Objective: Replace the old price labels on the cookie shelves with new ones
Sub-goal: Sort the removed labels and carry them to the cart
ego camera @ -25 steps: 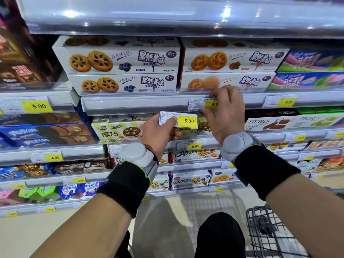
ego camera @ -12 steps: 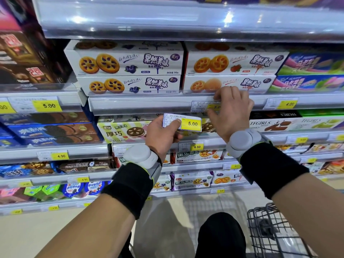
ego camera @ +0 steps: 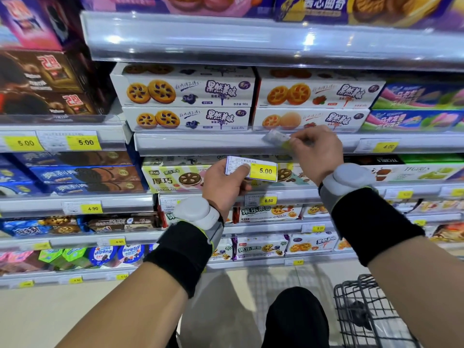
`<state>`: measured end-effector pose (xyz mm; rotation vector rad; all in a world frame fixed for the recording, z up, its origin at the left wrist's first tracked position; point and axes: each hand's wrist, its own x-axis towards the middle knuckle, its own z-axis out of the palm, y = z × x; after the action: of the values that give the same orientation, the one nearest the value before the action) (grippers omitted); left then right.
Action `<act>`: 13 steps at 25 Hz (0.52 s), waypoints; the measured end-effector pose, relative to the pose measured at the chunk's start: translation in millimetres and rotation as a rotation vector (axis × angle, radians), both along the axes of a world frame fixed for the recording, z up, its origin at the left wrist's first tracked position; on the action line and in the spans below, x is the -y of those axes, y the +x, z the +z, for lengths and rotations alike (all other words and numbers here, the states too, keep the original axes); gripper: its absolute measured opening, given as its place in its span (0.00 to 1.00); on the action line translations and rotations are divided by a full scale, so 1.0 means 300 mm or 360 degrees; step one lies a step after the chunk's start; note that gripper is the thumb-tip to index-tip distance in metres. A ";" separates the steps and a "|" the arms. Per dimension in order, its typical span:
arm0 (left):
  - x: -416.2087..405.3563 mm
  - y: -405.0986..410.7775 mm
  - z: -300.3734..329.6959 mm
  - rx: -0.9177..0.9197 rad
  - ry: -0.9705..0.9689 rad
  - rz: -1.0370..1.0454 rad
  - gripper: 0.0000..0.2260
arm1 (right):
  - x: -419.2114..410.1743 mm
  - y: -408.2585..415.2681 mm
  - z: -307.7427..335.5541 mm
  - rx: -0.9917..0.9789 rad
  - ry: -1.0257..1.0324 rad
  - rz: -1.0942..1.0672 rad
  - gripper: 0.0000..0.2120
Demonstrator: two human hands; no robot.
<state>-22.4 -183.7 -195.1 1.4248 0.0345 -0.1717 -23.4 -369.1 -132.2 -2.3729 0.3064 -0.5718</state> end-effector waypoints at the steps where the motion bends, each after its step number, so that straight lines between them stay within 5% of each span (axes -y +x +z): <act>1: -0.002 -0.005 0.004 0.0013 0.0003 -0.0003 0.07 | -0.002 -0.005 0.011 0.0039 0.0103 -0.0043 0.08; 6: -0.028 -0.036 0.045 0.0094 -0.0035 -0.0007 0.02 | -0.038 -0.071 0.040 0.0165 0.0225 -0.0012 0.06; 13: -0.041 -0.112 0.077 0.0158 -0.0039 0.0005 0.04 | -0.115 -0.192 0.075 -0.0052 0.0667 0.0374 0.03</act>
<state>-56.0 -171.4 -171.9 1.4072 -0.0469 -0.0981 -81.0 -334.7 -109.8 -1.9770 0.1404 -0.3209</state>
